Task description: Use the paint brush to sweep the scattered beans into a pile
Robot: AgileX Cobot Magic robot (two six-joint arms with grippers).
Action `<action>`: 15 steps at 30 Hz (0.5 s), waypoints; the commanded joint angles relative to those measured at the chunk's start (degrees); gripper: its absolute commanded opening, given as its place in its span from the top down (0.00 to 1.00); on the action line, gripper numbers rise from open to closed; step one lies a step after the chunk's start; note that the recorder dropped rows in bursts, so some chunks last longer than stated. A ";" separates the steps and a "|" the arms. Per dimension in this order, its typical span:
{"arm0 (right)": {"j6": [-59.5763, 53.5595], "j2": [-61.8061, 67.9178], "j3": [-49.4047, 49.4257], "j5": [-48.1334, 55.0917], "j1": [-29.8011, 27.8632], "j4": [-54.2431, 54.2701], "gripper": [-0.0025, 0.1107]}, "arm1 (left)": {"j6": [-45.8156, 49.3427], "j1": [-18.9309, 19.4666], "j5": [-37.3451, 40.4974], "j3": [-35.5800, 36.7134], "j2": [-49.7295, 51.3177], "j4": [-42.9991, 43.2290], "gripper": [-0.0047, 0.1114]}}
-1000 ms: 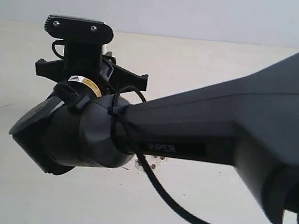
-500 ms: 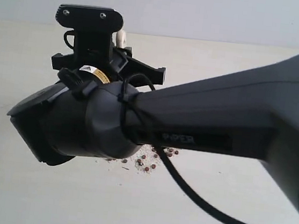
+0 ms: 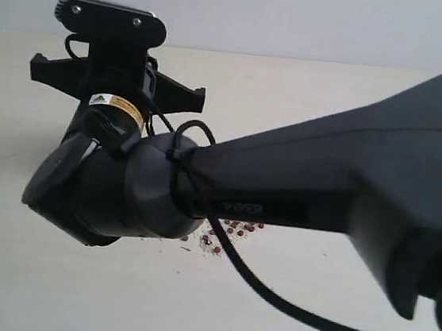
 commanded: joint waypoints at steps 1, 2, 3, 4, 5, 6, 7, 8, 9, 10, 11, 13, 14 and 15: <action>3.46 3.21 -0.18 -1.24 -4.00 1.04 0.98 | -0.26 -0.02 0.04 0.15 -0.36 0.03 0.96; 3.35 3.75 -0.18 -1.00 -5.04 4.65 0.98 | -0.26 -0.02 0.04 0.15 -0.36 0.03 0.96; 2.68 3.74 -0.18 -1.00 -5.37 7.43 0.98 | -0.26 -0.02 0.04 0.15 -0.36 0.03 0.96; 0.05 3.74 -0.18 -1.13 -5.78 10.13 0.98 | -0.26 -0.02 0.04 0.15 -0.36 0.03 0.96; -1.35 3.62 -0.18 -1.13 -5.89 11.03 0.98 | -0.26 -0.02 0.04 0.15 -0.36 0.03 0.96; -2.87 3.62 -0.18 -1.13 -5.89 11.73 0.98 | -0.26 -0.02 0.04 0.15 -0.36 0.03 0.96; -3.64 3.47 -0.18 -1.13 -5.89 12.05 0.98 | -0.26 -0.02 0.04 0.15 -0.36 0.03 0.96; -5.02 3.36 -0.18 -1.13 -5.89 12.70 0.98 | -0.26 -0.02 0.04 0.15 -0.36 0.03 0.96; -6.51 3.20 -0.18 -1.23 -5.69 13.48 0.98 | -0.26 -0.02 0.04 0.15 -0.36 0.03 0.96; -7.68 3.11 -0.18 -1.93 -5.69 14.53 0.98 | -0.26 -0.02 0.04 0.15 -0.36 0.03 0.96; -8.92 2.94 -0.18 -3.02 -5.69 15.26 0.98 | -0.26 -0.02 0.04 0.15 -0.36 0.03 0.96; -11.90 2.69 -0.18 -6.14 -5.56 17.12 0.98 | -0.26 -0.02 0.04 0.15 -0.36 0.03 0.96; -14.92 2.26 -0.18 -7.98 -5.56 19.71 0.98 | -0.26 -0.02 0.04 0.15 -0.36 0.03 0.96; -16.19 2.11 -0.18 -8.36 -5.56 20.72 0.98 | -0.26 -0.02 0.04 0.15 -0.36 0.03 0.96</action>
